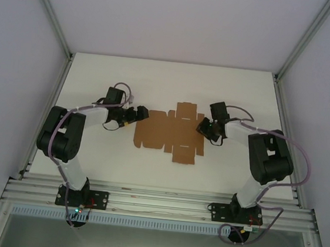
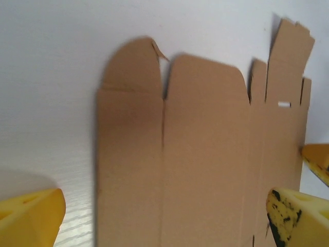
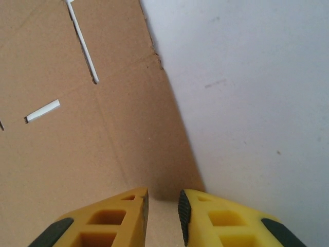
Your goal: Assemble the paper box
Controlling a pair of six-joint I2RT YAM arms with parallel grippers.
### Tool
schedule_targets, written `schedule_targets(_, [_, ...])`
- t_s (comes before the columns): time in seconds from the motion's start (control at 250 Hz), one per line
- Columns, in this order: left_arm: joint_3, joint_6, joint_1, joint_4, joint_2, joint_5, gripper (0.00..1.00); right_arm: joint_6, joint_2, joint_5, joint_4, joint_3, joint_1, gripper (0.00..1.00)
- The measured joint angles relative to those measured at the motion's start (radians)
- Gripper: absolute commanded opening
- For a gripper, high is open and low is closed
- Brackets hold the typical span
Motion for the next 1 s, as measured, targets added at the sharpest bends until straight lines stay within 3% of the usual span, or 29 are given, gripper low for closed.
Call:
schedule_targets(0.264, [0.012,0.004,-0.003,0.014,0.018,0.073,0.98,0.039,-0.004,-0.014,0.129,-0.058,0.000,0.26])
schedule_targets(0.468, [-0.044,-0.081,-0.042,0.160,0.008,0.243,0.98,0.038,-0.008,-0.014,0.163,-0.076,0.000,0.26])
schedule_targets(0.604, [-0.063,-0.129,-0.043,0.220,-0.050,0.287,0.96,0.027,-0.013,-0.013,0.172,-0.084,0.000,0.26])
schedule_targets(0.875, [-0.008,-0.035,-0.083,0.127,-0.117,0.187,0.71,-0.006,-0.040,-0.015,0.236,-0.129,0.001,0.30])
schedule_targets(1.003, [0.034,0.018,-0.124,0.064,-0.098,0.130,0.53,-0.020,-0.053,-0.021,0.242,-0.140,0.001,0.31])
